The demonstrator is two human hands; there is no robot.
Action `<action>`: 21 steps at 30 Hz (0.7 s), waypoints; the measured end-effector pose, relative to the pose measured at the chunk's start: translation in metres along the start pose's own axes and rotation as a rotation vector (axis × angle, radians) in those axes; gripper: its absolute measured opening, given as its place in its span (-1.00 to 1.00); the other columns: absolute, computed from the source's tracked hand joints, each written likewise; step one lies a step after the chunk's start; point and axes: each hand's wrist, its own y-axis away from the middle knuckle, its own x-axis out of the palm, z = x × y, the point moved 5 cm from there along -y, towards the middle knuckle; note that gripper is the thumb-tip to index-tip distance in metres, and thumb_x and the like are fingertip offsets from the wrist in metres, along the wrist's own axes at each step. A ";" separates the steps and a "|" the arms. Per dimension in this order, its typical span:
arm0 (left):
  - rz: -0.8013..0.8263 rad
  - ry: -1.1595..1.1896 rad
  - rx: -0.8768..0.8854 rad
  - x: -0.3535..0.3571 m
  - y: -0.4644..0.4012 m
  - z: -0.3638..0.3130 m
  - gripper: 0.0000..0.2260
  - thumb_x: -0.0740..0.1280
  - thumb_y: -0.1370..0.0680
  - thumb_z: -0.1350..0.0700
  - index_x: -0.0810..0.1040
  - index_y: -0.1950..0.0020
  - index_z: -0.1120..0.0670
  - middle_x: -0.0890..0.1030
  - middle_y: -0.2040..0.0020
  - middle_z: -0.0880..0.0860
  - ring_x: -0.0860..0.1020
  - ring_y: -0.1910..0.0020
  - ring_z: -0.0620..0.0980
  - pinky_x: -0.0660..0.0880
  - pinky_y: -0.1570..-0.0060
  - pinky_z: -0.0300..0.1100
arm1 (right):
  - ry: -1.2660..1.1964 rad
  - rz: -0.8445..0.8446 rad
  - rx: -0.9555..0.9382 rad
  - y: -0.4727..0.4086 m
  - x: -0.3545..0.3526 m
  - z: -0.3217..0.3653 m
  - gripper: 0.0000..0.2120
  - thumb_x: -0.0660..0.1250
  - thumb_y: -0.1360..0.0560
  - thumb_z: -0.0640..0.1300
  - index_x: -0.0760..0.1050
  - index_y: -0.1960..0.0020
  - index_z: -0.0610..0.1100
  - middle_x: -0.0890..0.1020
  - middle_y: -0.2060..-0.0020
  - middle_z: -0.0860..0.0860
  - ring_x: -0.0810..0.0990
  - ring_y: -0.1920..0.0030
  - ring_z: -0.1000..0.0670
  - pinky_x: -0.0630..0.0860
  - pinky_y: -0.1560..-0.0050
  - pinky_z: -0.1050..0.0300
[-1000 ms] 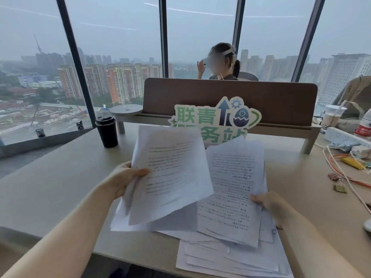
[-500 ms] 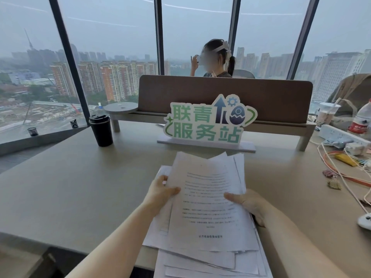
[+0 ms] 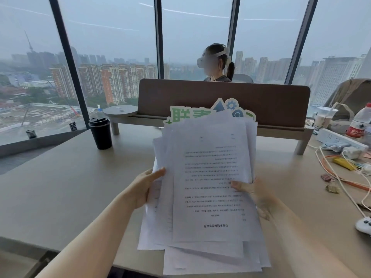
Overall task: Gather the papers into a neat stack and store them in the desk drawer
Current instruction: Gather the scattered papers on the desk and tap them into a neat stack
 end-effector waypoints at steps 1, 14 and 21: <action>0.047 0.022 0.023 0.008 0.004 -0.006 -0.45 0.48 -0.39 0.00 0.51 -0.32 0.19 0.67 -0.13 0.22 0.65 -0.07 0.23 0.63 0.00 0.10 | -0.013 -0.005 -0.028 0.000 0.002 0.006 -0.74 0.43 -0.41 -0.37 0.63 -0.10 -0.30 0.73 0.02 -0.24 0.72 0.06 -0.25 0.68 0.16 -0.11; -0.226 0.075 0.818 0.063 0.060 -0.134 -0.62 0.53 -0.33 0.15 0.56 -0.11 0.09 0.68 -0.06 0.13 0.66 0.00 0.04 0.63 0.03 -0.08 | 0.128 -0.080 -0.648 0.029 0.046 0.130 -0.80 0.46 -0.40 -0.29 0.69 0.07 -0.02 0.76 0.12 0.01 0.74 0.08 -0.05 0.66 0.17 0.10; -0.270 0.032 0.548 0.044 0.034 -0.065 -0.56 0.59 -0.30 0.05 0.48 -0.08 0.04 0.66 -0.01 0.07 0.64 0.05 0.01 0.56 0.15 -0.19 | 0.129 -0.198 -0.548 0.026 0.034 0.075 -0.75 0.47 -0.41 -0.23 0.61 -0.07 -0.06 0.75 0.12 0.07 0.73 0.10 0.08 0.60 0.25 0.28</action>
